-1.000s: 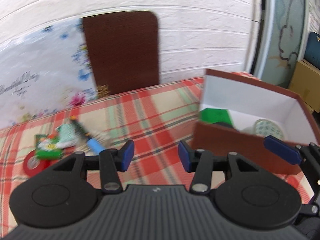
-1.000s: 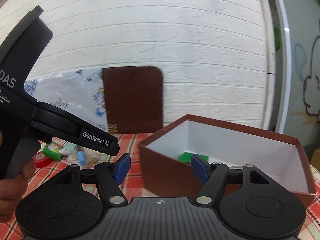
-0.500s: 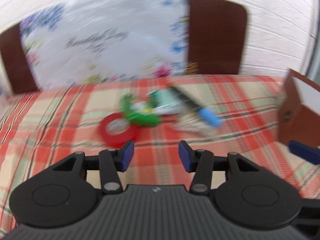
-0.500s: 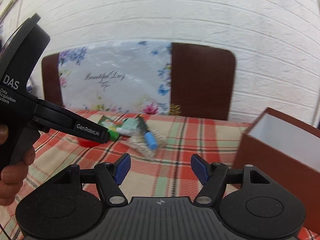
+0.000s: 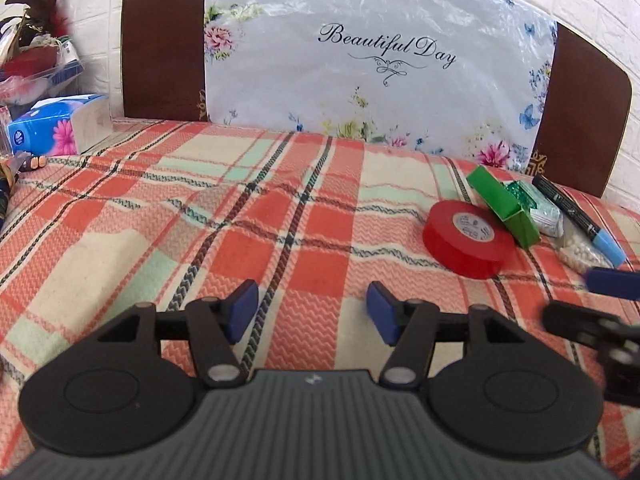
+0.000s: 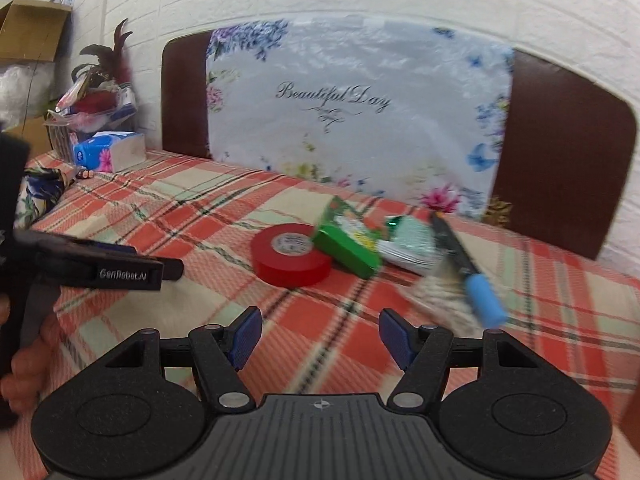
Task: Organize objects
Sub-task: 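Move the right gripper to the red tape roll and grasp it, then carry the red tape roll into the brown box and open the right gripper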
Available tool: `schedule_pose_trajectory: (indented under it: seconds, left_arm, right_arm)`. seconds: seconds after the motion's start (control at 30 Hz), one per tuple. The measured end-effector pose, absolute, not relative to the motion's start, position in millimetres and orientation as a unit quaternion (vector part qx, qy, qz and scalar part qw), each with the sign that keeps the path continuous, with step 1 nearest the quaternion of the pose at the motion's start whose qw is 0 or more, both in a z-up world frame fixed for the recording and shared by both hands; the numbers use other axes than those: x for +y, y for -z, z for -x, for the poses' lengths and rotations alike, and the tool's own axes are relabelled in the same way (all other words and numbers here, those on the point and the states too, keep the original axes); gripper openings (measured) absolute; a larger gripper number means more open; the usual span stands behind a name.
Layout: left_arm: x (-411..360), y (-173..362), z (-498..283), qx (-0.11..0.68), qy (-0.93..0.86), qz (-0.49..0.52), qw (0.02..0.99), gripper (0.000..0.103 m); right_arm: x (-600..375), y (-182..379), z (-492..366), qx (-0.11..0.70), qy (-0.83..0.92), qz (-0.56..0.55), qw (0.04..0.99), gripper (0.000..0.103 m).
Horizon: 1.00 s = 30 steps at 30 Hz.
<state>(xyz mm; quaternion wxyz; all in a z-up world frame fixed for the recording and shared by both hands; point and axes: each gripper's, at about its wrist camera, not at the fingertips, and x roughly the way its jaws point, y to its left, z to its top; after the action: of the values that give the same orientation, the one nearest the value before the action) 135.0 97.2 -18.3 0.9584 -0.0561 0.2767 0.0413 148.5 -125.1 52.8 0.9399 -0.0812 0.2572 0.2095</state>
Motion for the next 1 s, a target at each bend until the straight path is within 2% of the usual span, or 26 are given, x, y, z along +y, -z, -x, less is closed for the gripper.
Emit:
schedule_pose_trajectory:
  seconds: [0.2,0.3,0.53,1.0]
  left_arm:
    - [98,20,-135,0.269,-0.037,0.067,0.960,0.063]
    - [99,21,-135,0.267,-0.036,0.069,0.960,0.063]
    - [99,22,-135,0.268,-0.036,0.066,0.960,0.063]
    - [84,21,-138,0.279,-0.049,0.017,0.959,0.066]
  right_arm:
    - [-96,-31,-182,0.276,-0.224,0.098,0.929,0.066]
    - [-88,-34,-200,0.273,-0.233,0.101,0.928,0.075]
    - [-84,-33,-212,0.273,-0.243,0.105,0.925,0.072]
    - [-176,-30,-102,0.293,-0.192,0.072,0.934,0.072]
